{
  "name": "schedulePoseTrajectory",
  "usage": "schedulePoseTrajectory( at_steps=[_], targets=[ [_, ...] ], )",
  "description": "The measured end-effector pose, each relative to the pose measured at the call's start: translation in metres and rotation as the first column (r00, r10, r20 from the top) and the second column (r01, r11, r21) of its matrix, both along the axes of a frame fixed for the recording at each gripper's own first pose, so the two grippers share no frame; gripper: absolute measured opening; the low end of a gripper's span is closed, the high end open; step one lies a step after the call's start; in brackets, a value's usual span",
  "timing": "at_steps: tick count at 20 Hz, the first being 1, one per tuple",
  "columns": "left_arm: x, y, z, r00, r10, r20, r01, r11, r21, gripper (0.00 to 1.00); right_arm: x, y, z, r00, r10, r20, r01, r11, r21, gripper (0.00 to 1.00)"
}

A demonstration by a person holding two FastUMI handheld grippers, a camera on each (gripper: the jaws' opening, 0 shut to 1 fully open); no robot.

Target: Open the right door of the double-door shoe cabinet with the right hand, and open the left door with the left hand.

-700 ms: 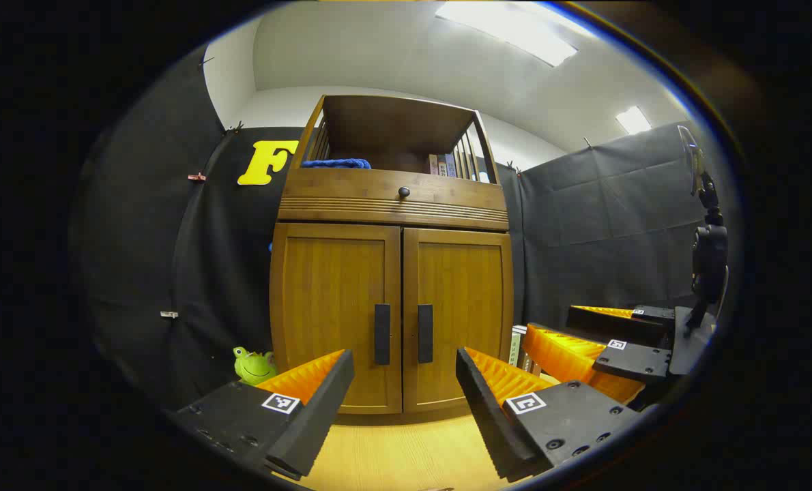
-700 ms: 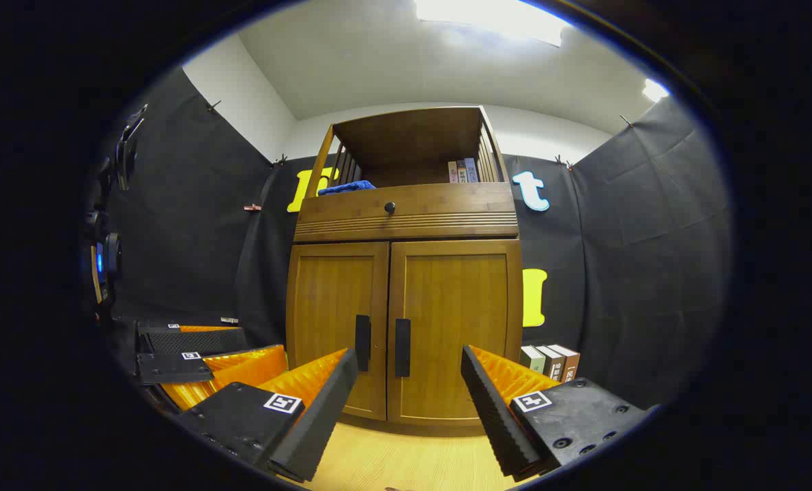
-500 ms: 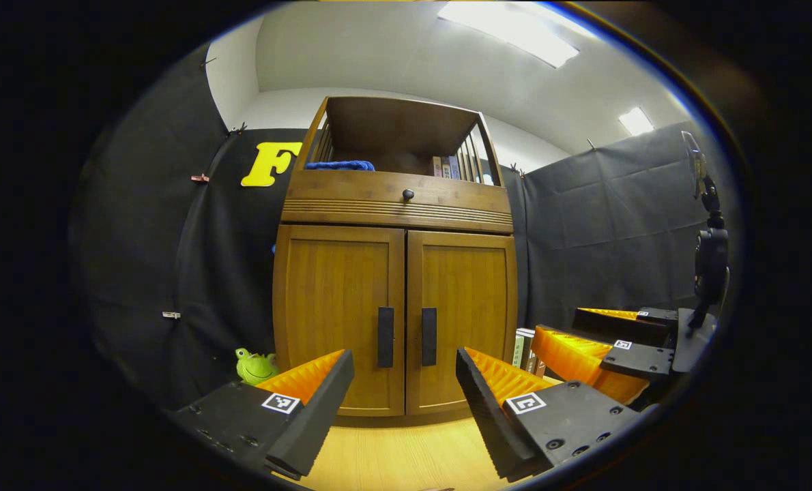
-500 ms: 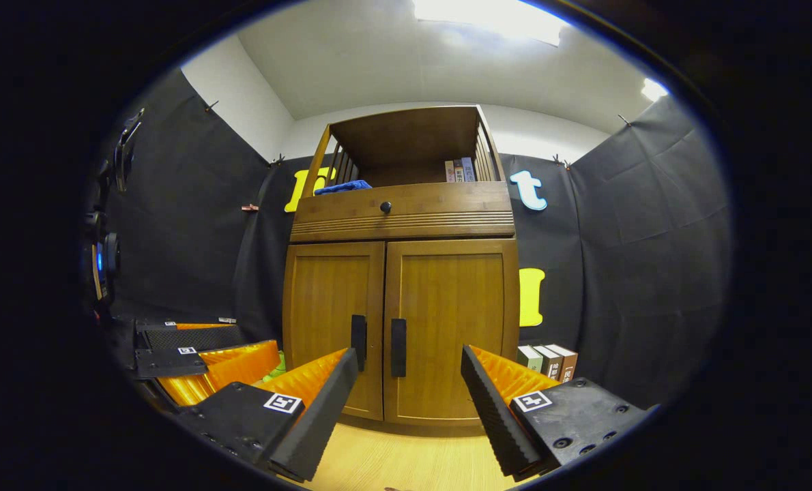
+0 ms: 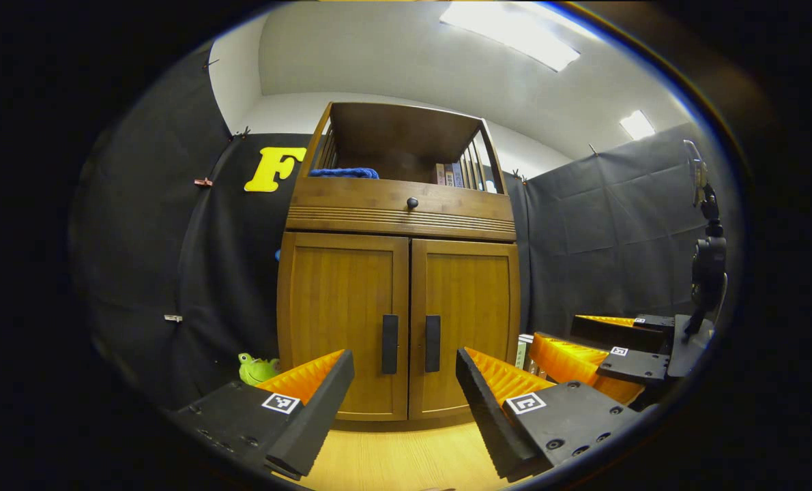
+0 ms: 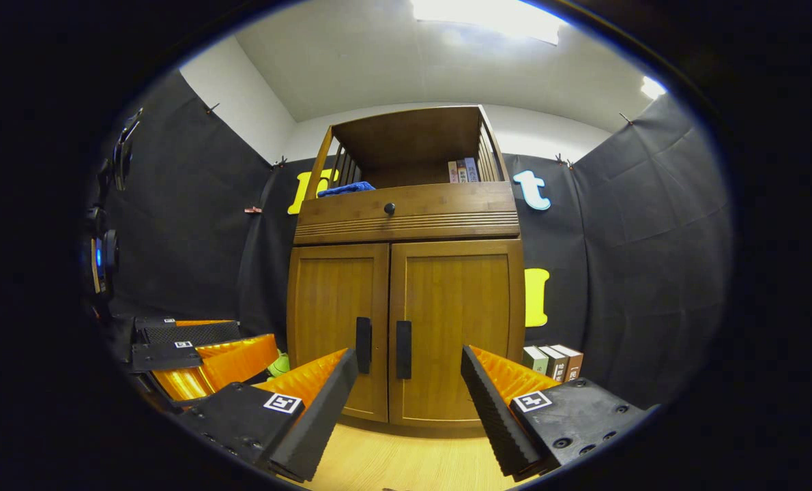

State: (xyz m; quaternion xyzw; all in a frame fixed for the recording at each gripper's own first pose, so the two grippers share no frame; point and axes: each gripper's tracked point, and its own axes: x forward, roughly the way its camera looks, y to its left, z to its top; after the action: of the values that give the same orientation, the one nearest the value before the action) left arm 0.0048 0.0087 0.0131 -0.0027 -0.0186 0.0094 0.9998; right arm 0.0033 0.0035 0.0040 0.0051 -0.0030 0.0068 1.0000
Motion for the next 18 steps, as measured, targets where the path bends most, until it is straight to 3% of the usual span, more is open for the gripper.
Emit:
schedulePoseTrajectory(
  at_steps=[18],
  targets=[
    [0.001, 0.014, -0.002, 1.0, 0.007, -0.005, -0.007, 1.0, -0.009, 0.94, 0.007, 0.014, 0.003, 1.0, 0.019, 0.004, -0.019, 1.0, 0.009, 0.96]
  ],
)
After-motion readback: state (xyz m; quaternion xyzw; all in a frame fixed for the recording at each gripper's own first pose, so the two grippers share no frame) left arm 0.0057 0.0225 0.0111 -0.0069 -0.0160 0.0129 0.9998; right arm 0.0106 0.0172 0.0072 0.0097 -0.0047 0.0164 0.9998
